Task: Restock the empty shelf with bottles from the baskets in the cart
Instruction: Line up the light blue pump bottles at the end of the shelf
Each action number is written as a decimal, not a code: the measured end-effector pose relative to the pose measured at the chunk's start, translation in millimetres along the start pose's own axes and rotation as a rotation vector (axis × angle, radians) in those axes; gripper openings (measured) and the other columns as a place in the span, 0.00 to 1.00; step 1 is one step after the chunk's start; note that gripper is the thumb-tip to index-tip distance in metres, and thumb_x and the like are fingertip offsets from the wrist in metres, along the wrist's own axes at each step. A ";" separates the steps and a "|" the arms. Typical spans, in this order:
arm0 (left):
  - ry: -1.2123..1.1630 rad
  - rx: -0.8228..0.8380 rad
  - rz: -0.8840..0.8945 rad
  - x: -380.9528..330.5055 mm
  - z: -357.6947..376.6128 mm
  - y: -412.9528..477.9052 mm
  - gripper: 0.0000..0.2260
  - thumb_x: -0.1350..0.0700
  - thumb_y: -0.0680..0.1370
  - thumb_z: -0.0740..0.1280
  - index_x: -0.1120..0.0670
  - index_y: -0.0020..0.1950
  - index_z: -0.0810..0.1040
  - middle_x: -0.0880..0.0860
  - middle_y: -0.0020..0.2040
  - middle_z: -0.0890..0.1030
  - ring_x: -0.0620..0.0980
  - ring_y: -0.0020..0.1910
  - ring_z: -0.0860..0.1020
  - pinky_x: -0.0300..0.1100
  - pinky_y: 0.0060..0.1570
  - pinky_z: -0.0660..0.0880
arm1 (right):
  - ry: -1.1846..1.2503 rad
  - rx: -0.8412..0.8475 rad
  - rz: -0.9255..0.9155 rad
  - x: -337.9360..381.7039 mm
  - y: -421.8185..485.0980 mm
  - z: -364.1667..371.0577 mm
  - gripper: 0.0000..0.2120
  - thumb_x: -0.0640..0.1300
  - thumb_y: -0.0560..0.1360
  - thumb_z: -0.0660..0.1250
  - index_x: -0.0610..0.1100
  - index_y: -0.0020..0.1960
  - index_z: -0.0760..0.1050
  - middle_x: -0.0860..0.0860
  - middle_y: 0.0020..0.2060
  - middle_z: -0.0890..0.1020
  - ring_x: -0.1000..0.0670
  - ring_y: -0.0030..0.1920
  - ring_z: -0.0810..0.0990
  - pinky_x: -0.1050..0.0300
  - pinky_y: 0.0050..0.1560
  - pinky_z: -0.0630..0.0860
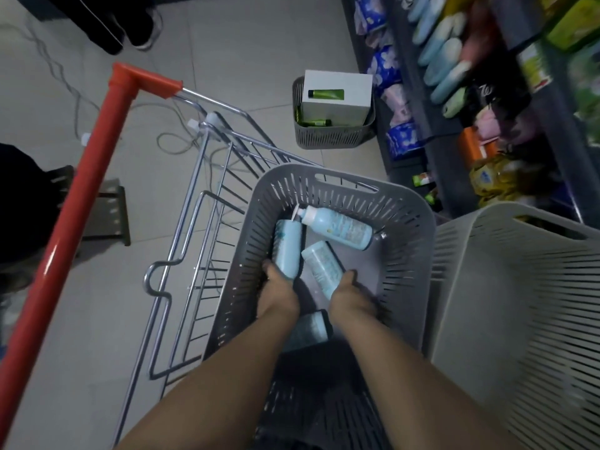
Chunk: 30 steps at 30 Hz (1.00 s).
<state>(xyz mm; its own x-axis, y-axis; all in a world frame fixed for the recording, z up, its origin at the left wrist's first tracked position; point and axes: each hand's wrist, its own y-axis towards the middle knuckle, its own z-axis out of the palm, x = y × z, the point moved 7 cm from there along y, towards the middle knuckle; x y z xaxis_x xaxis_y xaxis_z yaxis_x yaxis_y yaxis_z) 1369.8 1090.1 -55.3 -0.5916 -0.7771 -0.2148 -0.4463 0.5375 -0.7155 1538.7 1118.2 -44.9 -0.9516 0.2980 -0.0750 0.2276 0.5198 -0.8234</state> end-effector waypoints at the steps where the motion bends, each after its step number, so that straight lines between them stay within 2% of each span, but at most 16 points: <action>1: -0.056 0.023 -0.063 4.1 0.2 -3.9 0.24 0.49 0.82 0.56 0.51 0.76 0.52 0.61 0.63 0.76 0.61 0.61 0.76 0.52 0.63 0.70 | 0.020 0.004 0.010 -0.1 -4.1 1.3 0.37 0.49 0.74 0.69 0.44 0.73 0.50 0.40 0.62 0.75 0.37 0.61 0.74 0.42 0.57 0.76; 2: -0.087 0.067 -0.073 4.1 1.5 -9.8 0.25 0.50 0.81 0.60 0.52 0.74 0.52 0.60 0.61 0.76 0.60 0.60 0.76 0.51 0.61 0.71 | 0.030 0.014 0.019 -0.3 -7.4 2.9 0.38 0.50 0.72 0.70 0.44 0.73 0.50 0.40 0.62 0.75 0.38 0.60 0.75 0.42 0.56 0.77; 4: -0.151 0.118 -0.056 1.3 2.2 -25.1 0.24 0.55 0.77 0.66 0.56 0.66 0.55 0.58 0.55 0.75 0.57 0.52 0.76 0.46 0.51 0.71 | 0.058 0.023 0.032 0.2 -17.8 1.4 0.41 0.53 0.68 0.72 0.44 0.71 0.52 0.42 0.61 0.75 0.39 0.59 0.75 0.45 0.55 0.78; 7: -0.250 0.118 0.006 -5.0 -6.8 -46.9 0.20 0.60 0.75 0.66 0.57 0.58 0.57 0.58 0.53 0.77 0.54 0.44 0.72 0.43 0.45 0.68 | 0.066 0.076 -0.018 5.8 -43.8 -14.2 0.45 0.55 0.65 0.73 0.42 0.72 0.52 0.43 0.62 0.72 0.41 0.60 0.75 0.49 0.56 0.77; 10: -0.276 0.045 0.062 -15.1 -30.7 -62.7 0.17 0.58 0.75 0.65 0.58 0.59 0.61 0.56 0.50 0.76 0.55 0.45 0.74 0.43 0.43 0.66 | 0.121 0.105 -0.066 7.7 -66.7 -35.3 0.39 0.50 0.72 0.70 0.39 0.74 0.52 0.43 0.64 0.73 0.42 0.61 0.76 0.52 0.56 0.76; 12: -0.251 -0.057 0.108 -20.8 -55.7 -67.5 0.15 0.55 0.75 0.66 0.57 0.57 0.65 0.57 0.52 0.78 0.59 0.50 0.78 0.44 0.43 0.68 | 0.129 0.016 -0.113 11.7 -76.4 -54.8 0.36 0.51 0.75 0.67 0.40 0.74 0.53 0.44 0.62 0.76 0.42 0.59 0.78 0.52 0.51 0.76; 14: -0.197 -0.135 0.175 -26.3 -76.7 -66.9 0.12 0.54 0.75 0.66 0.57 0.54 0.68 0.57 0.52 0.79 0.61 0.51 0.79 0.46 0.44 0.71 | 0.103 -0.114 -0.183 18.5 -83.4 -71.7 0.25 0.51 0.78 0.63 0.41 0.69 0.59 0.44 0.59 0.79 0.41 0.57 0.79 0.52 0.47 0.74; 16: -0.160 -0.131 0.264 -33.2 -85.7 -64.6 0.11 0.52 0.75 0.66 0.57 0.52 0.70 0.57 0.51 0.79 0.60 0.50 0.79 0.48 0.46 0.73 | 0.100 -0.205 -0.255 23.1 -87.9 -78.7 0.16 0.48 0.80 0.60 0.42 0.62 0.61 0.43 0.55 0.81 0.40 0.54 0.81 0.53 0.42 0.71; 18: -0.157 -0.070 0.320 -37.5 -85.6 -65.3 0.12 0.50 0.74 0.69 0.55 0.50 0.71 0.54 0.49 0.80 0.56 0.48 0.79 0.45 0.44 0.72 | 0.136 -0.238 -0.312 23.9 -88.3 -77.4 0.13 0.49 0.81 0.59 0.42 0.59 0.62 0.42 0.52 0.81 0.40 0.51 0.81 0.53 0.41 0.71; 21: -0.210 0.022 0.358 -38.4 -76.5 -67.4 0.13 0.48 0.71 0.74 0.51 0.46 0.72 0.48 0.42 0.80 0.51 0.44 0.79 0.42 0.41 0.70 | 0.391 -0.188 -0.300 15.3 -81.2 -69.8 0.14 0.52 0.81 0.62 0.42 0.56 0.65 0.43 0.47 0.81 0.42 0.45 0.81 0.54 0.40 0.73; 23: -0.265 0.045 0.344 -34.3 -71.1 -63.8 0.13 0.50 0.70 0.75 0.50 0.44 0.72 0.46 0.38 0.79 0.49 0.40 0.78 0.43 0.40 0.72 | 0.780 -0.025 -0.204 6.7 -77.0 -58.4 0.14 0.50 0.80 0.64 0.39 0.55 0.69 0.43 0.39 0.82 0.46 0.35 0.82 0.55 0.36 0.76; 24: -0.318 0.055 0.325 -31.2 -69.8 -61.2 0.13 0.52 0.70 0.76 0.50 0.43 0.72 0.47 0.38 0.79 0.49 0.38 0.78 0.44 0.40 0.74 | 0.975 0.098 -0.152 4.5 -77.5 -49.2 0.14 0.49 0.81 0.63 0.38 0.56 0.71 0.43 0.36 0.83 0.47 0.33 0.83 0.55 0.37 0.79; 25: -0.417 0.069 0.288 -27.9 -69.2 -59.8 0.12 0.54 0.70 0.76 0.51 0.42 0.72 0.50 0.38 0.80 0.50 0.37 0.78 0.47 0.41 0.76 | 1.126 0.208 -0.117 3.7 -80.1 -41.2 0.13 0.49 0.81 0.62 0.39 0.57 0.72 0.43 0.36 0.84 0.47 0.34 0.84 0.52 0.41 0.81; 27: -0.738 0.130 0.129 -18.9 -64.6 -59.9 0.10 0.57 0.73 0.74 0.57 0.45 0.74 0.56 0.39 0.81 0.52 0.35 0.79 0.48 0.39 0.80 | 1.295 0.320 -0.089 2.9 -85.1 -32.4 0.11 0.47 0.82 0.61 0.41 0.58 0.72 0.44 0.38 0.86 0.45 0.39 0.85 0.47 0.51 0.80; 30: -1.151 0.342 -0.172 -14.4 -49.5 -73.3 0.10 0.57 0.79 0.68 0.65 0.49 0.78 0.60 0.38 0.82 0.53 0.35 0.82 0.41 0.35 0.80 | 1.390 0.321 -0.087 1.2 -89.9 -27.6 0.08 0.46 0.82 0.61 0.42 0.57 0.73 0.44 0.40 0.86 0.45 0.43 0.85 0.46 0.52 0.79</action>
<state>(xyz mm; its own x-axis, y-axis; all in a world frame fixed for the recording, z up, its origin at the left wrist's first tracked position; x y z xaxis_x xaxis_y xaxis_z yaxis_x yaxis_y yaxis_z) 1377.7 1078.1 33.2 0.4786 -0.7595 -0.4406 -0.1568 0.4198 -0.8940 1522.8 1093.9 44.5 0.0552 0.9015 0.4293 -0.0542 0.4321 -0.9002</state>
